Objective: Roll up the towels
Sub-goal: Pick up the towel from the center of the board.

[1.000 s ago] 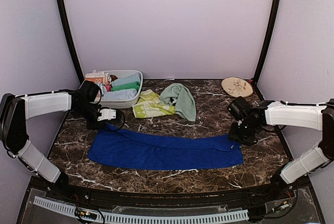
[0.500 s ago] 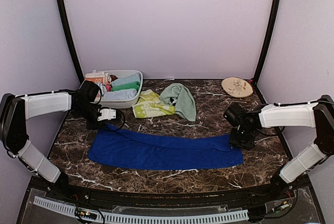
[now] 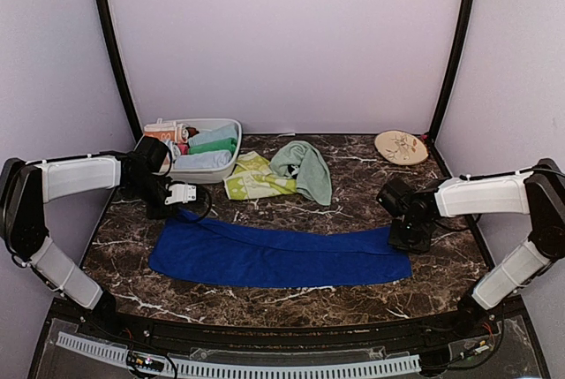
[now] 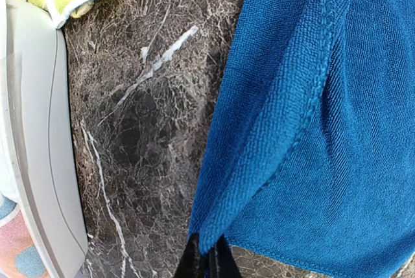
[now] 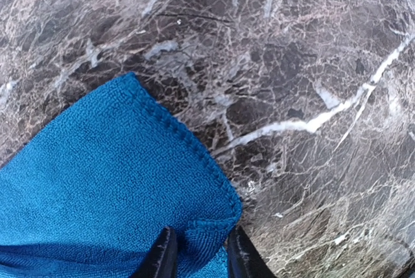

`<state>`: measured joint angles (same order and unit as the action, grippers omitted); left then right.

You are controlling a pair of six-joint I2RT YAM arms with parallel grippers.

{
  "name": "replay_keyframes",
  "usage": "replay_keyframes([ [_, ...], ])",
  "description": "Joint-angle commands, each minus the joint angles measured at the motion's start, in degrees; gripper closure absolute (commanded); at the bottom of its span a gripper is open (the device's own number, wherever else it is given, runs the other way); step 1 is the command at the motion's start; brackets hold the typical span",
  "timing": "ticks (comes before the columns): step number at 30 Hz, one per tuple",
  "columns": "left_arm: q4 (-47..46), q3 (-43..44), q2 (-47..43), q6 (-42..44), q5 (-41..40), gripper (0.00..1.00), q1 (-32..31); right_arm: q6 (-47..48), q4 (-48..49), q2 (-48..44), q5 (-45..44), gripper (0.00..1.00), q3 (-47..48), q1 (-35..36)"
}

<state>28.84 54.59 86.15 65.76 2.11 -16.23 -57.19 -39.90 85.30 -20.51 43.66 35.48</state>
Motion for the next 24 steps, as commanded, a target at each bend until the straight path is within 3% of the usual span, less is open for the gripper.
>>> replay_keyframes([
  [1, 0.7, -0.9, -2.0, 0.0, -0.1, 0.98, 0.4, 1.2, -0.4, 0.1, -1.5, 0.64, 2.2, 0.0],
  [15, 0.4, -1.3, -2.2, -0.1, -0.4, 0.99, 0.3, 1.9, 0.9, 2.4, -1.0, 0.6, 1.6, -1.2],
  [24, 0.2, -1.8, -2.4, -0.1, -0.5, 0.99, 0.4, 2.1, 0.5, -0.4, -0.4, 0.7, -1.0, -2.3],
])
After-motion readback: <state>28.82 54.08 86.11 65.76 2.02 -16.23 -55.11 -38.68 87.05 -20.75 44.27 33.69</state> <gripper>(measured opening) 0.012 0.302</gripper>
